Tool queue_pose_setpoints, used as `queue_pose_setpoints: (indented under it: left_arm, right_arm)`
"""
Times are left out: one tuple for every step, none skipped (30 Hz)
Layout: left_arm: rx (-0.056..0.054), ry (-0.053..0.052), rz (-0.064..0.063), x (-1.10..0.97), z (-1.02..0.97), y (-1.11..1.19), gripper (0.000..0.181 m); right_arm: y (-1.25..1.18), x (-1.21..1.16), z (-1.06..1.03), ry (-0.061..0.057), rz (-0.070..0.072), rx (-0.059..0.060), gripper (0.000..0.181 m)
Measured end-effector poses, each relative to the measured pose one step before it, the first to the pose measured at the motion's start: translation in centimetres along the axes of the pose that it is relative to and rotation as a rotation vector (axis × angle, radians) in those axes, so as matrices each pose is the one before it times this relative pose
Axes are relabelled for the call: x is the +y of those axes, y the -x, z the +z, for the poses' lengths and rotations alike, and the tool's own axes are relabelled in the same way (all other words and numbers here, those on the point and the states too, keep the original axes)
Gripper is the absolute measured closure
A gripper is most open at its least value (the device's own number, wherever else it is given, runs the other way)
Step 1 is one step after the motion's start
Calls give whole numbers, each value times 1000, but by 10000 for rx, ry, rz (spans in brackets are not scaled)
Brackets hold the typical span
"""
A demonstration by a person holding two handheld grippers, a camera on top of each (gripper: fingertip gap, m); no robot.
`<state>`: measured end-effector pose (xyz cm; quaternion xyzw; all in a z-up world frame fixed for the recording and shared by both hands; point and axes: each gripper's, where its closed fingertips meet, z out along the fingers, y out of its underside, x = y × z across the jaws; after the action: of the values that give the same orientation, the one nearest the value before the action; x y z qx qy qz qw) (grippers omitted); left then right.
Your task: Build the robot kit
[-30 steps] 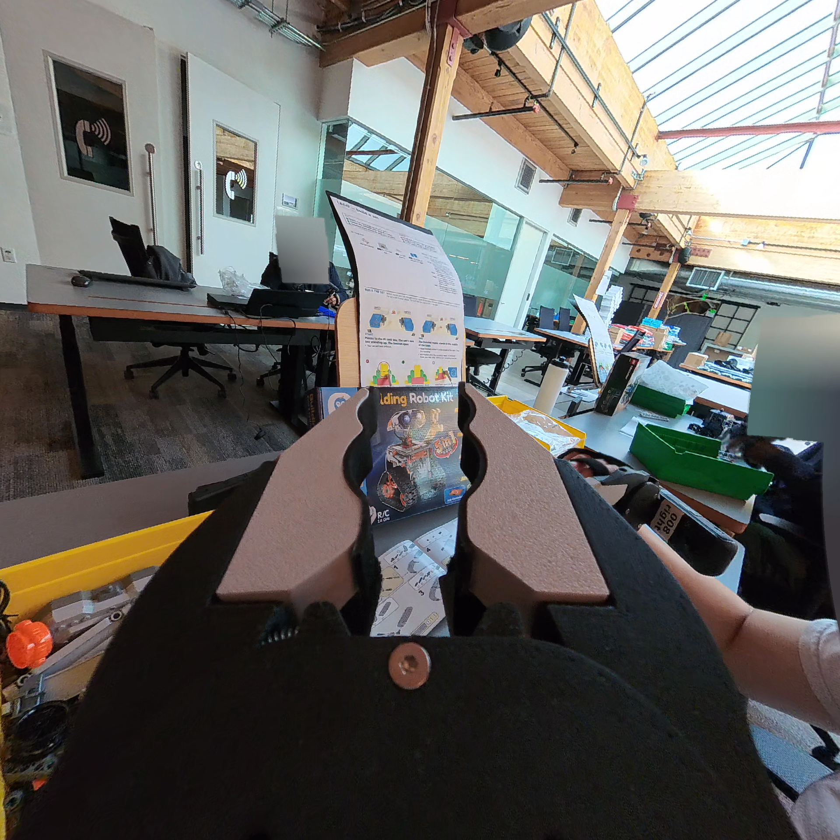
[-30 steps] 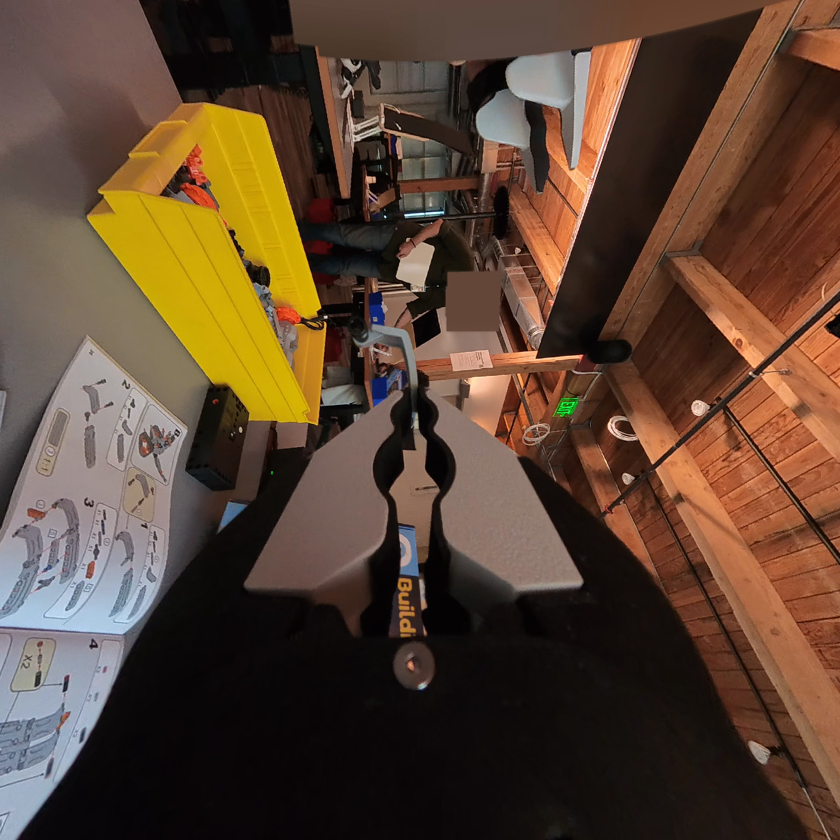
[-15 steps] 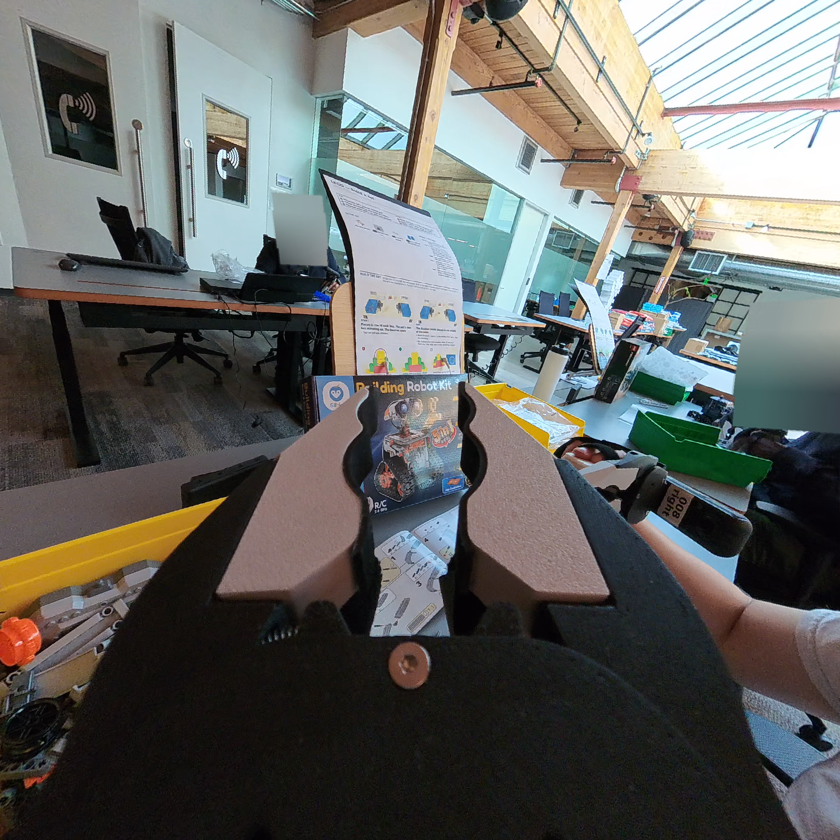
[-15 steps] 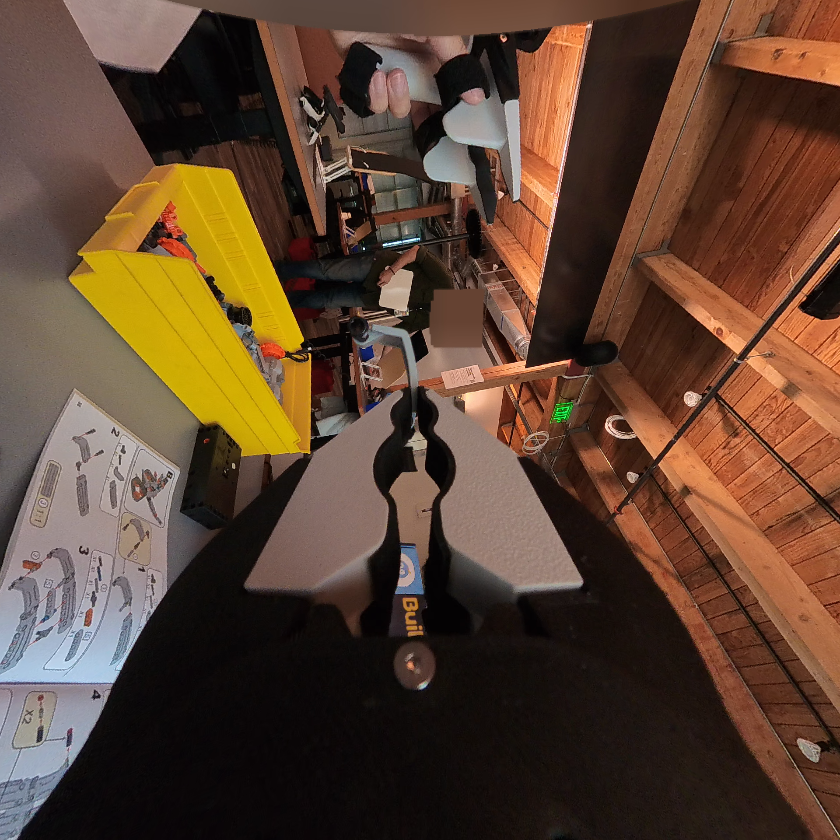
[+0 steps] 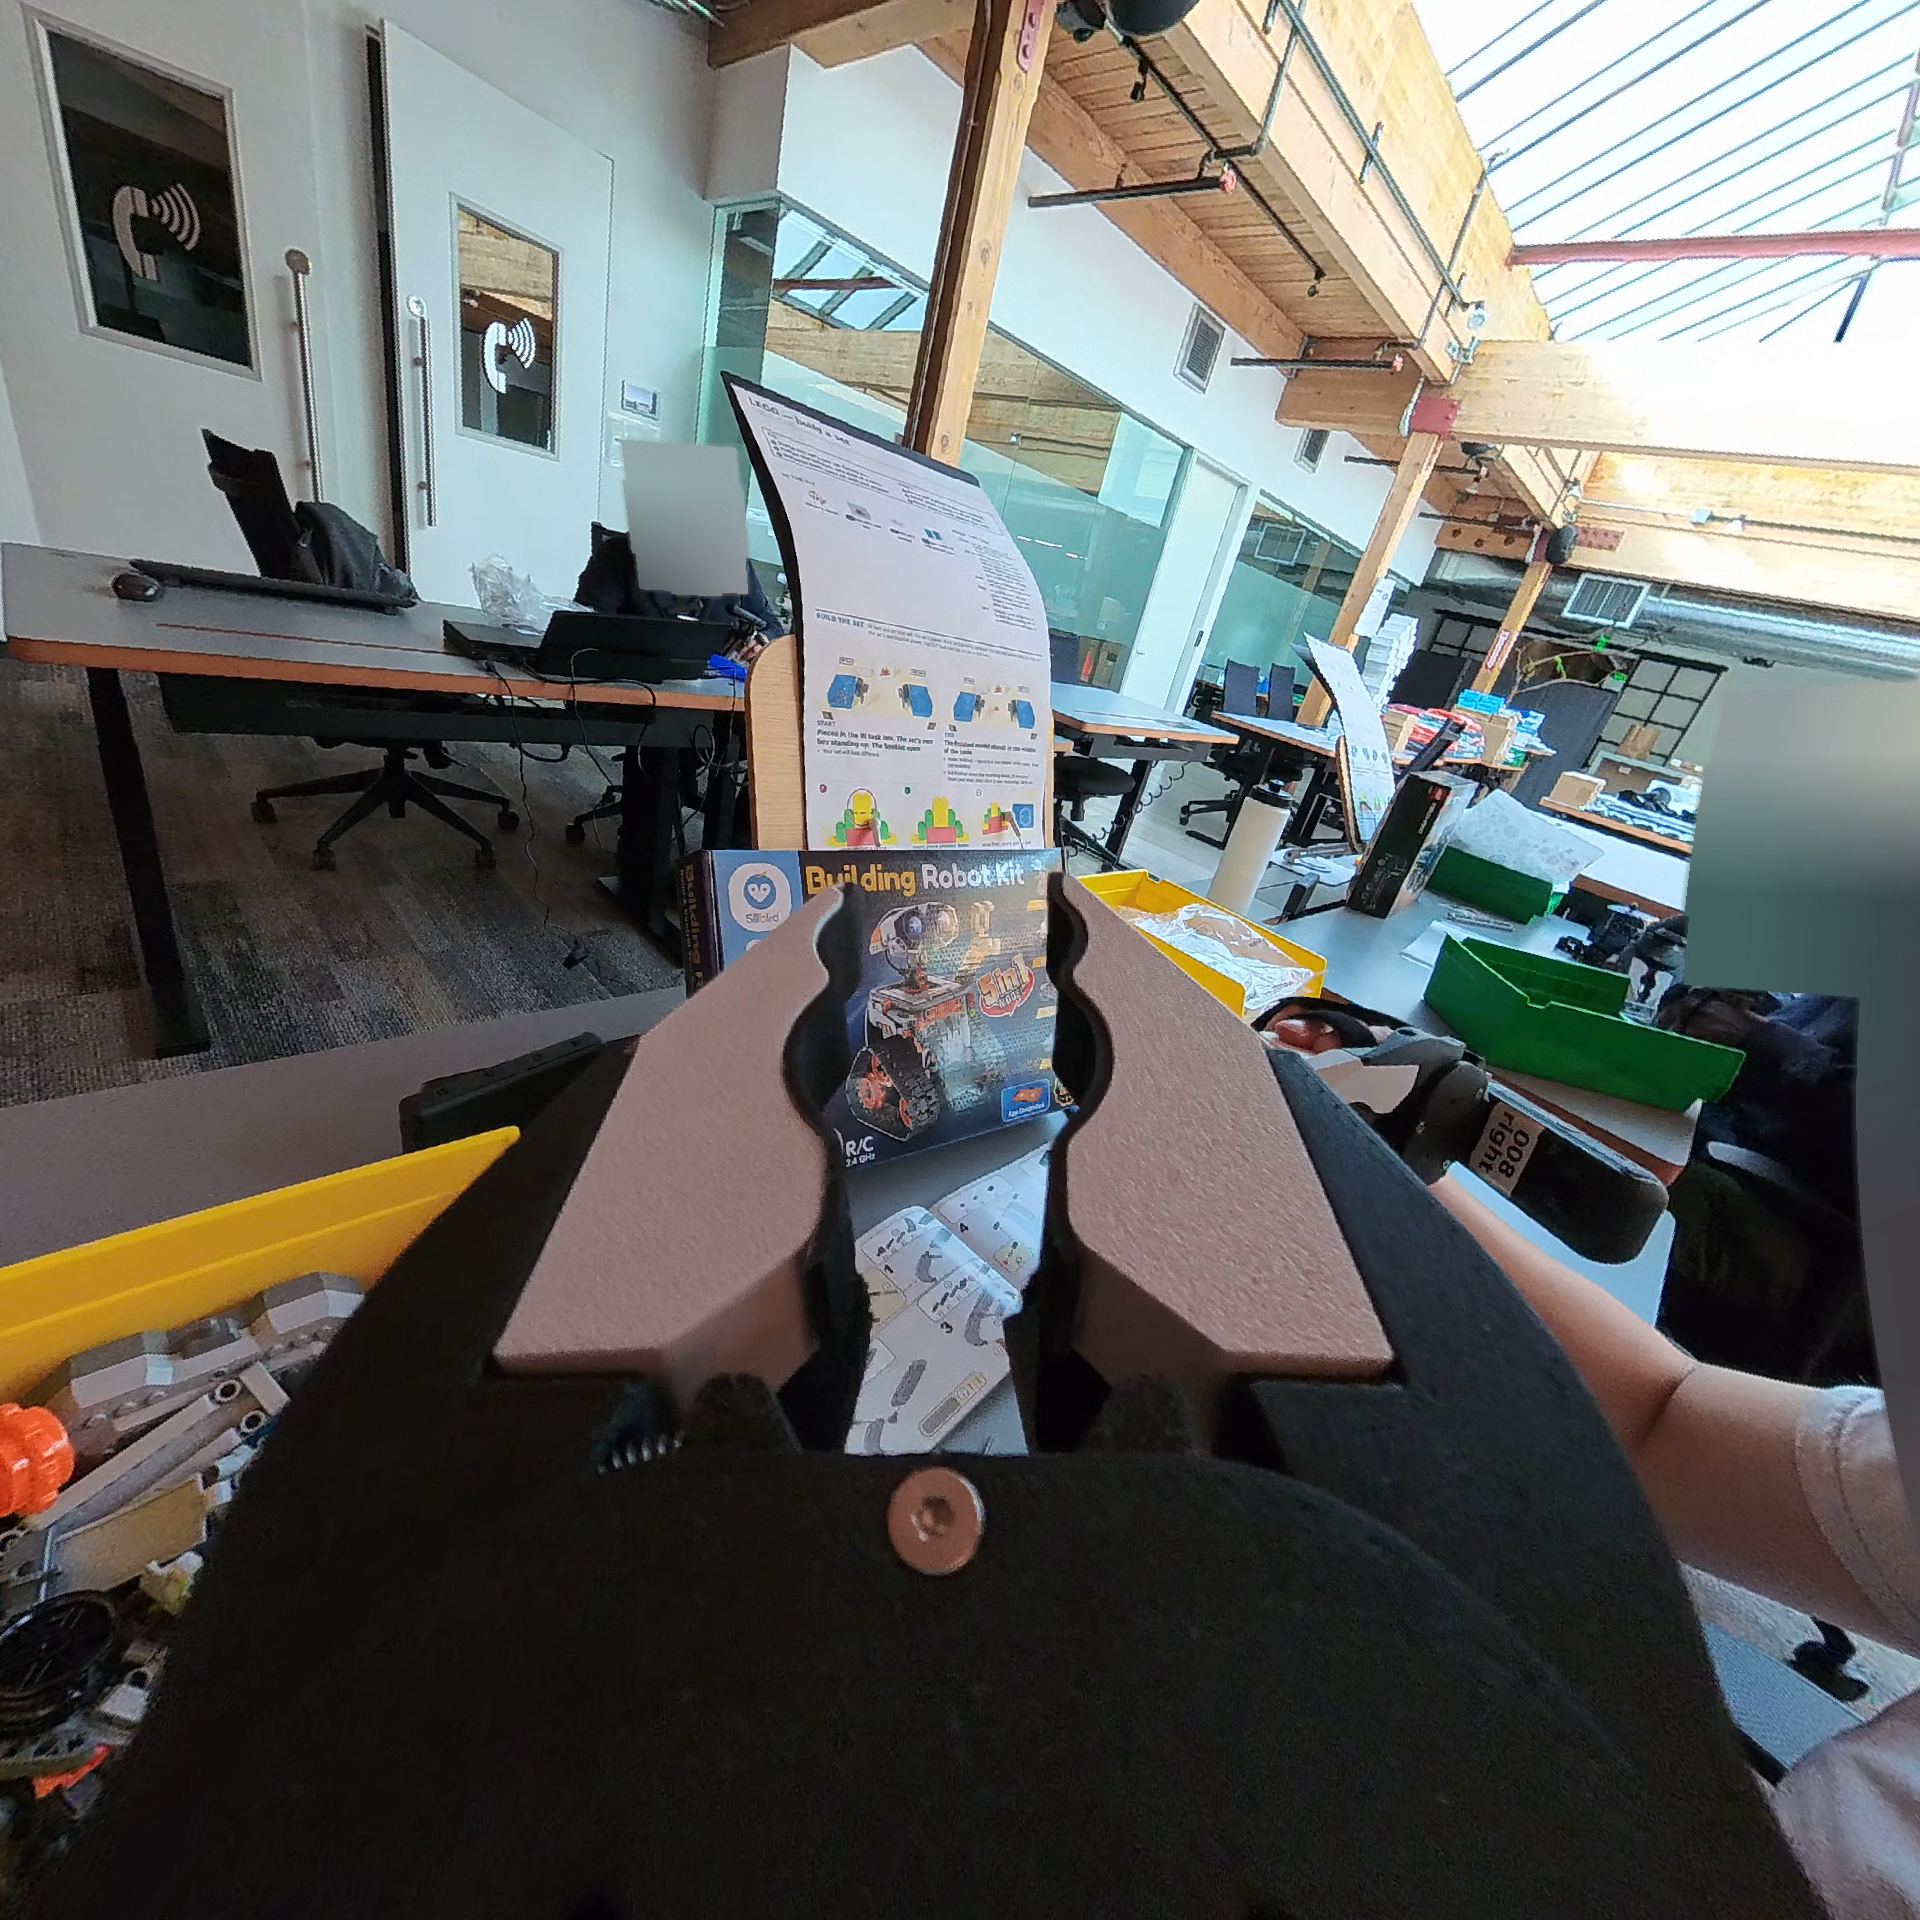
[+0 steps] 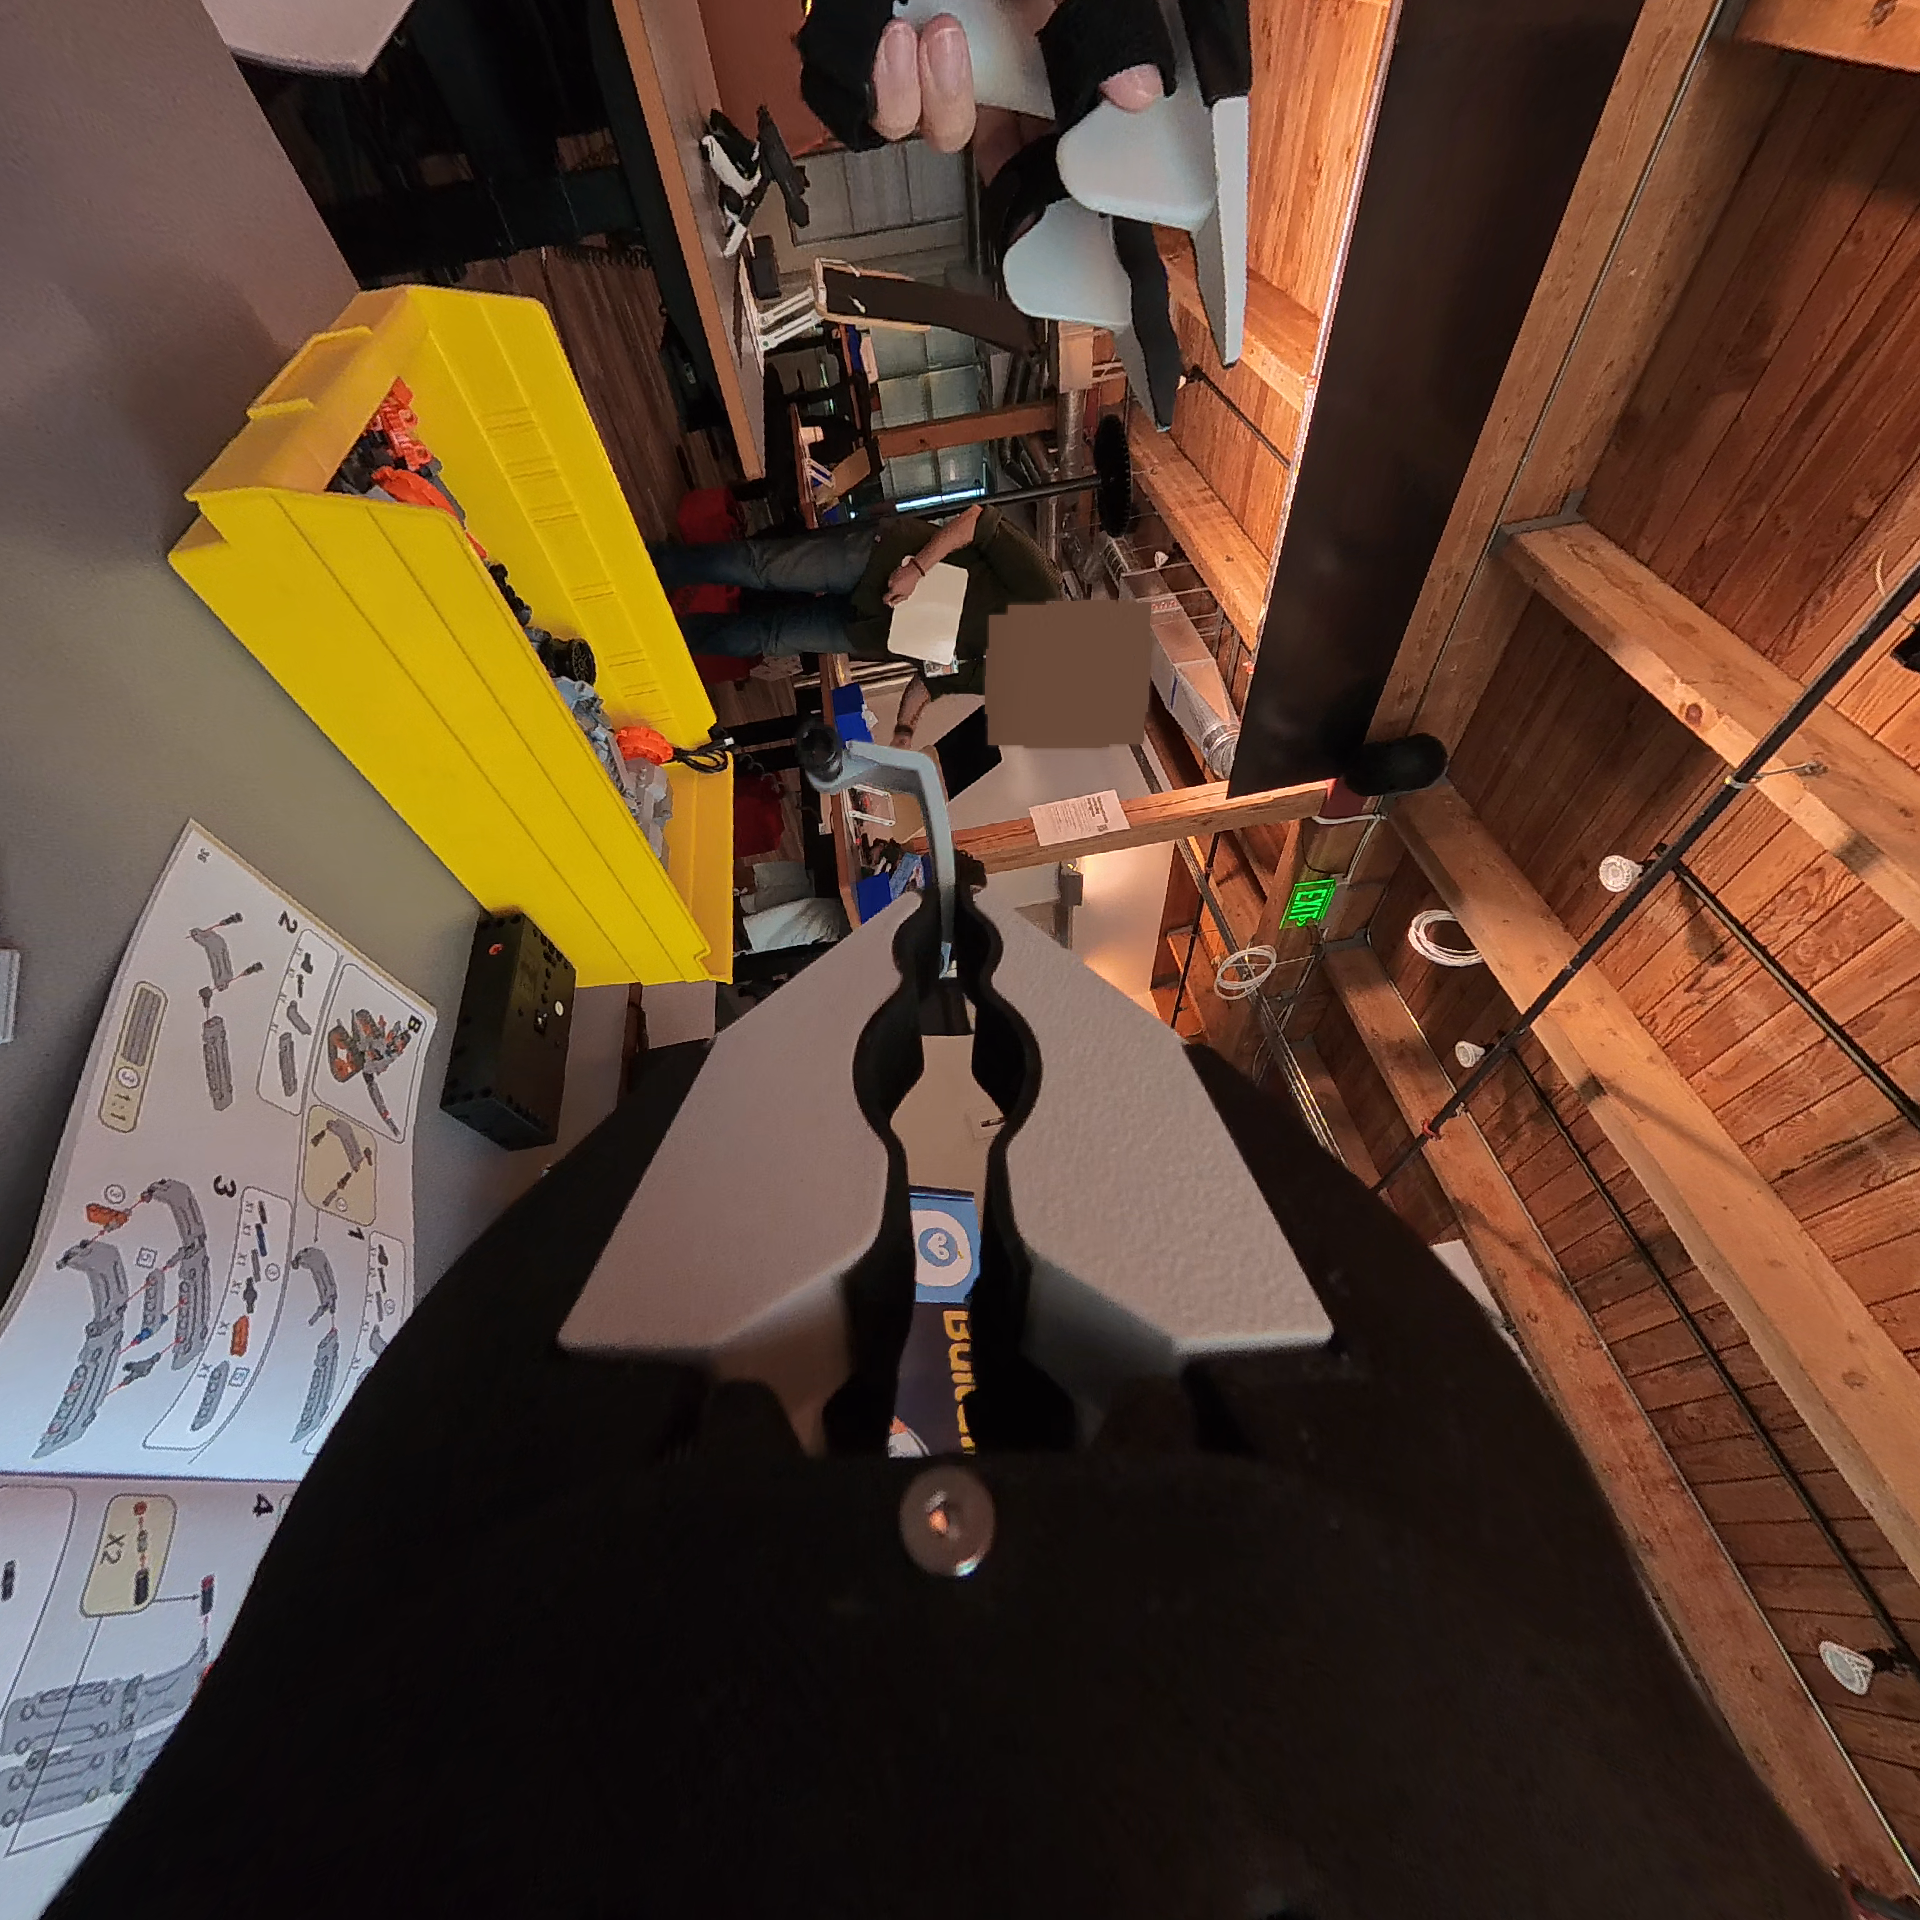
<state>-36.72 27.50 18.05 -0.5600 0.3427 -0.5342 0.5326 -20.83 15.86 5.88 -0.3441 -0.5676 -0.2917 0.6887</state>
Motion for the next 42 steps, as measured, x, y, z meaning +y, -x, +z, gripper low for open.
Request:
queue_pose_setpoints:
  left_arm:
    - [7, 30, -14, 58, 40, -10, 148]
    - [7, 13, -6, 34, 40, -12, 148]
    - [4, 9, -2, 17, 23, -13, 148]
    - [3, 9, 3, 20, 21, -17, 148]
    - [2, 11, 6, 21, 9, -11, 148]
    - [-2, 10, 4, 15, 3, 4, 148]
    - [-6, 6, -5, 7, -2, 14, 148]
    - [1, -3, -12, -2, -14, 16, 148]
    - [8, -11, -13, -15, -18, 7, 147]
    - [6, -7, -12, -10, -21, 10, 147]
    - [1, -2, -8, 1, -17, 9, 147]
    - [0, 0, -4, -4, -8, 10, 147]
    - [3, 2, -1, 3, 10, 3, 147]
    - [4, 6, -1, 22, 14, -9, 147]
    - [8, 14, -2, 27, 40, -12, 147]
    - [13, 25, 0, 57, 60, -21, 147]
    - [14, 44, -1, 88, 77, -29, 147]
    - [19, 61, -4, 124, 106, -23, 147]
    - [37, 72, 0, 136, 115, -72, 147]
    - [42, 81, -1, 151, 128, -82, 147]
    - [30, 80, 4, 142, 116, -81, 147]
    - [12, 67, 15, 125, 112, -64, 147]
    - [5, 55, 27, 96, 101, -55, 147]
    - [3, 42, 28, 77, 88, -57, 147]
    - [6, 32, 22, 67, 77, -51, 147]
    - [12, 29, 12, 48, 63, -55, 146]
    - [14, 28, 4, 50, 57, -40, 146]
    - [11, 27, -1, 55, 49, -25, 146]
    - [7, 33, -1, 62, 57, -13, 146]
    - [9, 33, 2, 54, 55, -24, 146]
    - [62, 18, 7, 35, 54, -103, 146]
    - [213, -17, -7, -20, 61, -353, 147]
    - [359, -48, -67, -72, 62, -567, 147]
    - [420, -50, -118, -64, 62, -653, 147]
    - [400, -25, -113, -21, 86, -590, 147]
    - [334, 27, -68, 62, 121, -465, 147]
    - [243, 97, -9, 183, 193, -286, 147]
    - [144, 159, 37, 298, 267, -89, 146]
    - [72, 209, 87, 392, 400, 43, 145]
    - [25, 275, 136, 543, 569, 144, 144]
    - [1, 359, 174, 716, 777, 206, 143]
    - [23, 425, 162, 874, 992, 189, 141]
  right_arm:
    - [113, 99, 38, 38, -3, -45, 181]
    - [129, 78, 38, 31, -11, -46, 181]
    - [125, 65, 34, 25, -17, -39, 181]
    - [124, 79, 24, 24, -7, -43, 181]
    - [117, 86, 34, 32, 0, -41, 181]
    - [91, 101, 24, 32, -3, -33, 181]
    - [105, 98, 23, 24, 3, -34, 181]
    - [90, 91, 18, 29, 5, -28, 181]
    - [83, 67, 19, 15, -14, -19, 181]
    - [88, 65, 27, 35, -41, -24, 181]
    - [110, 80, 36, 64, -81, -41, 181]
    - [140, 51, 56, 65, -118, -64, 181]
    - [140, 1, 76, 65, -136, -69, 181]
    - [137, -43, 80, 60, -138, -66, 181]
    - [141, -93, 96, 48, -158, -72, 181]
    - [148, -115, 97, 50, -178, -81, 181]
    - [157, -125, 115, 60, -179, -96, 181]
    - [144, -138, 98, 61, -186, -102, 181]
    - [123, -144, 101, 65, -190, -92, 181]
    - [73, -124, 75, 67, -178, -84, 181]
    - [49, -158, 56, 56, -183, -72, 181]
    - [-19, -198, 18, 33, -171, -57, 181]
    - [-85, -197, -6, 27, -141, -40, 181]
    - [-128, -172, -33, 28, -125, -24, 181]
    - [-139, -153, -55, 31, -107, -29, 181]
    - [-148, -119, -75, 30, -93, -15, 181]
    - [-144, -96, -66, 27, -83, -5, 181]
    - [-83, -21, -38, 55, -68, -19, 181]
    - [1, 67, -19, 81, -77, -44, 181]
    - [50, 97, -4, 77, -79, -49, 181]
    - [46, 111, -2, 54, -42, -22, 181]
    - [39, 83, 1, 29, 0, -10, 181]
    - [39, 103, 2, 26, 12, -16, 181]
    - [61, 116, 19, 28, 26, -24, 181]
    - [49, 98, 17, 16, 50, -25, 181]
    - [50, 119, 29, 22, 86, -29, 181]
    - [55, 218, 57, 56, 116, -30, 181]
    - [45, 416, 113, 151, 156, -24, 181]
    - [-23, 717, 158, 314, 189, 34, 181]
    - [-23, 841, 186, 360, 165, 65, 181]
    - [215, 750, 210, 279, 148, -58, 181]
    - [464, 530, 171, 160, 169, -209, 181]
